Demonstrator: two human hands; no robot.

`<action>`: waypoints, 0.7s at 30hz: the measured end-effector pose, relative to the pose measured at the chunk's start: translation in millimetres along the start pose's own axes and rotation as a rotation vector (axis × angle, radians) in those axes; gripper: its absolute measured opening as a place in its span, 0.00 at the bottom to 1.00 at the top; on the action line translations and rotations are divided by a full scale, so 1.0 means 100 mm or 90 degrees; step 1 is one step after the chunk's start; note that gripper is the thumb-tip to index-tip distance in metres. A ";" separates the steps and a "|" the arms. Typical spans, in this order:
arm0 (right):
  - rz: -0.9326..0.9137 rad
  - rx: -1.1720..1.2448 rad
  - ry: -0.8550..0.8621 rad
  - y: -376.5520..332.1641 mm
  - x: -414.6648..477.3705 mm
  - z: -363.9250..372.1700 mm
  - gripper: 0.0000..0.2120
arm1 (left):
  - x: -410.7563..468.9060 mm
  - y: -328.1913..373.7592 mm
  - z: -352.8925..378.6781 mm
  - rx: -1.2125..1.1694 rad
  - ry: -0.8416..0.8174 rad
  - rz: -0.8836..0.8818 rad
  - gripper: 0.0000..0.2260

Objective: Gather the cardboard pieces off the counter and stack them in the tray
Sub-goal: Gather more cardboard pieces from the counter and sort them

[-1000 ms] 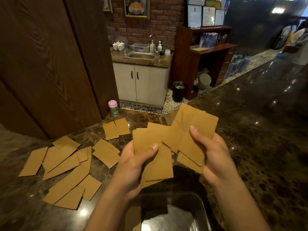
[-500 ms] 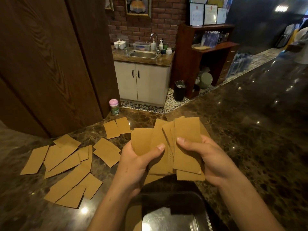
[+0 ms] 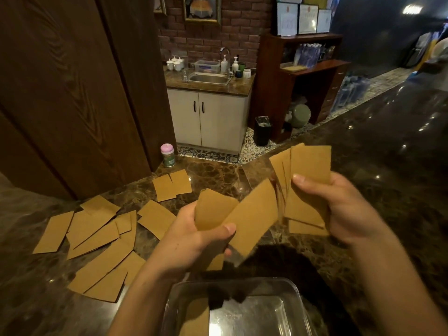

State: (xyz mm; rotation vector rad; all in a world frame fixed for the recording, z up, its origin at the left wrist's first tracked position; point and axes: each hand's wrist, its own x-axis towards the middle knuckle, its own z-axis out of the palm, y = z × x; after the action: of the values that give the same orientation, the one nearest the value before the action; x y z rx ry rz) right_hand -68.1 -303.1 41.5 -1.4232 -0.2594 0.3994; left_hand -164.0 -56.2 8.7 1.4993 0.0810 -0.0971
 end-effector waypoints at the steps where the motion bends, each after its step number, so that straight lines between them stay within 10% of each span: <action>1: 0.009 -0.056 -0.058 -0.10 0.03 -0.04 0.32 | -0.01 0.04 -0.03 0.023 -0.038 -0.008 0.14; 7: 0.080 -0.432 -0.229 -0.48 0.28 0.15 0.14 | 0.01 0.13 0.02 0.005 -0.009 0.036 0.13; 16: -0.094 0.087 0.097 0.18 -0.12 0.69 0.11 | 0.14 0.09 0.19 -0.229 0.215 0.156 0.08; 21: -0.071 0.027 0.007 0.08 -0.06 0.50 0.19 | 0.10 0.09 0.14 -0.093 0.166 0.150 0.12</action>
State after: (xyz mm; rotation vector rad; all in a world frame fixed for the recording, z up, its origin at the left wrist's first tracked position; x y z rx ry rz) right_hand -94.5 -259.4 40.8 -1.3623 -0.3174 0.3037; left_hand -153.2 -69.3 17.5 1.3587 0.1177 0.2882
